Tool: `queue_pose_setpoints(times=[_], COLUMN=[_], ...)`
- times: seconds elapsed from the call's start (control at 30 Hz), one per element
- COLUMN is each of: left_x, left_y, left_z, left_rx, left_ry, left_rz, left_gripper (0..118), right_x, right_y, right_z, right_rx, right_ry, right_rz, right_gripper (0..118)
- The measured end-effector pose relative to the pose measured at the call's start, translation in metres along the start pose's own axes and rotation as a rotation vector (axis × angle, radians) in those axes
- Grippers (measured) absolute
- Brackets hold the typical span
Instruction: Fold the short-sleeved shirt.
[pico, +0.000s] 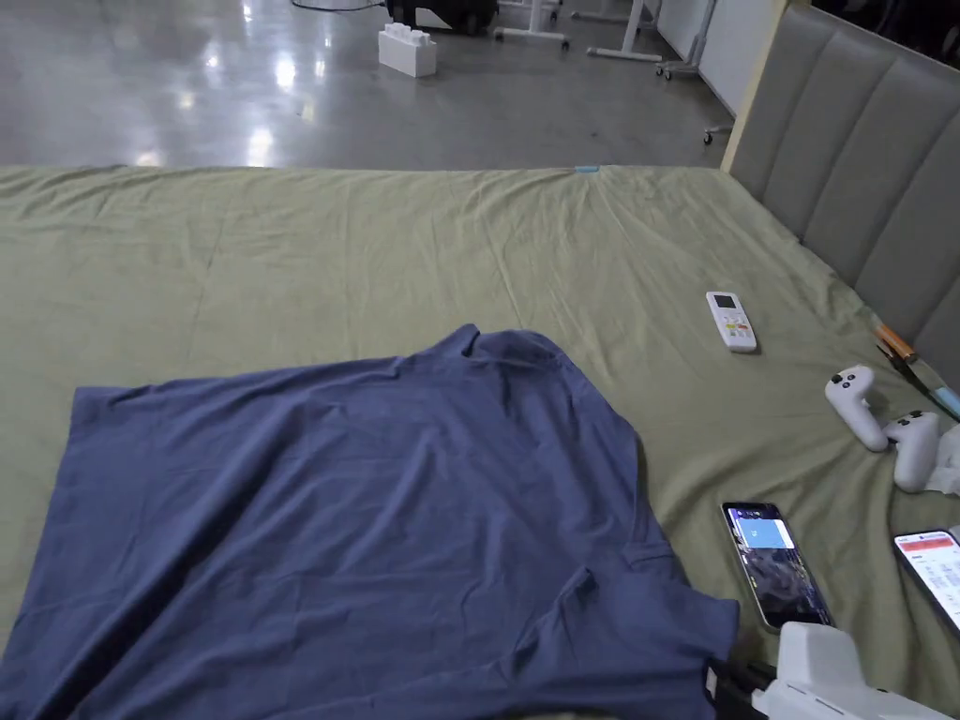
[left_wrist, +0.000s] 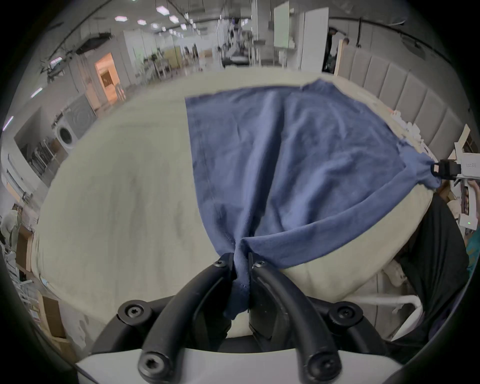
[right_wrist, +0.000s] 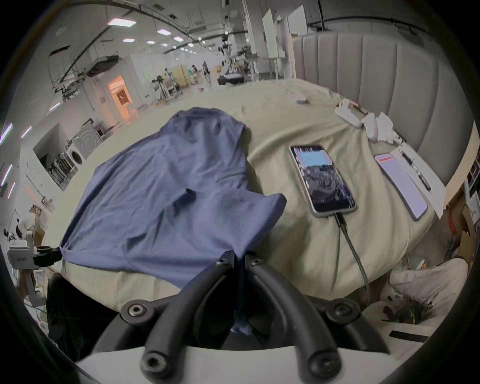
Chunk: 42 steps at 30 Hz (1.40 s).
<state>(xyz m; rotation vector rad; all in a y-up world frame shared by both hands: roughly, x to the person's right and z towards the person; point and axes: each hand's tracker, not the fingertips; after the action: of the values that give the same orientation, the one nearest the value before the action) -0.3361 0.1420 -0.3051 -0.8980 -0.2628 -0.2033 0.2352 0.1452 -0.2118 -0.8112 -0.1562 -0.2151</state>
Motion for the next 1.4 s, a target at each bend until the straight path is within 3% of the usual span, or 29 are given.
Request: queue_pose_setpoints(times=[0.13,0.33,0.5,0.63,0.77,0.93,1.13,1.3,1.33,1.37,1.4], left_x=[-0.004,-0.005,-0.016,-0.026,-0.032,-0.045,-0.074,-0.084,-0.084,-0.086,-0.088], left_y=[0.004,0.007,-0.002,0.006,0.037,0.093,0.138,0.151,0.151,0.151,0.151], left_z=[0.039,0.079,0.078,0.068,0.039,-0.018,-0.088,-0.141,-0.147,-0.154,-0.157], left_rx=[0.150,0.282,0.292,0.266,0.230,0.163,0.063,0.016,0.017,0.016,0.011], left_ry=[-0.030,-0.026,-0.028,-0.040,-0.055,-0.028,-0.007,-0.023,-0.023,-0.023,-0.023], left_rz=[0.103,0.114,0.106,0.104,0.057,0.037,0.189,0.197,0.193,0.191,0.204], left_gripper=[10,10,10,10,10,10,10,10,12,20,36], right_x=[-0.009,-0.019,-0.021,-0.022,-0.034,-0.049,-0.052,-0.053,-0.051,-0.048,-0.046], right_y=[0.005,0.013,0.010,0.023,0.065,0.130,0.180,0.186,0.185,0.182,0.179], right_z=[0.025,0.061,0.084,0.081,0.050,-0.020,-0.108,-0.175,-0.183,-0.189,-0.195], right_rx=[0.086,0.209,0.249,0.245,0.225,0.177,0.087,-0.025,-0.040,-0.039,-0.042], right_ry=[0.034,0.033,0.018,0.001,0.013,0.031,0.004,-0.019,-0.020,-0.012,-0.011], right_rz=[0.012,0.049,0.032,0.069,0.159,0.199,0.226,0.271,0.272,0.266,0.267], right_gripper=[6,6,6,6,6,6,6,6,7,13,29])
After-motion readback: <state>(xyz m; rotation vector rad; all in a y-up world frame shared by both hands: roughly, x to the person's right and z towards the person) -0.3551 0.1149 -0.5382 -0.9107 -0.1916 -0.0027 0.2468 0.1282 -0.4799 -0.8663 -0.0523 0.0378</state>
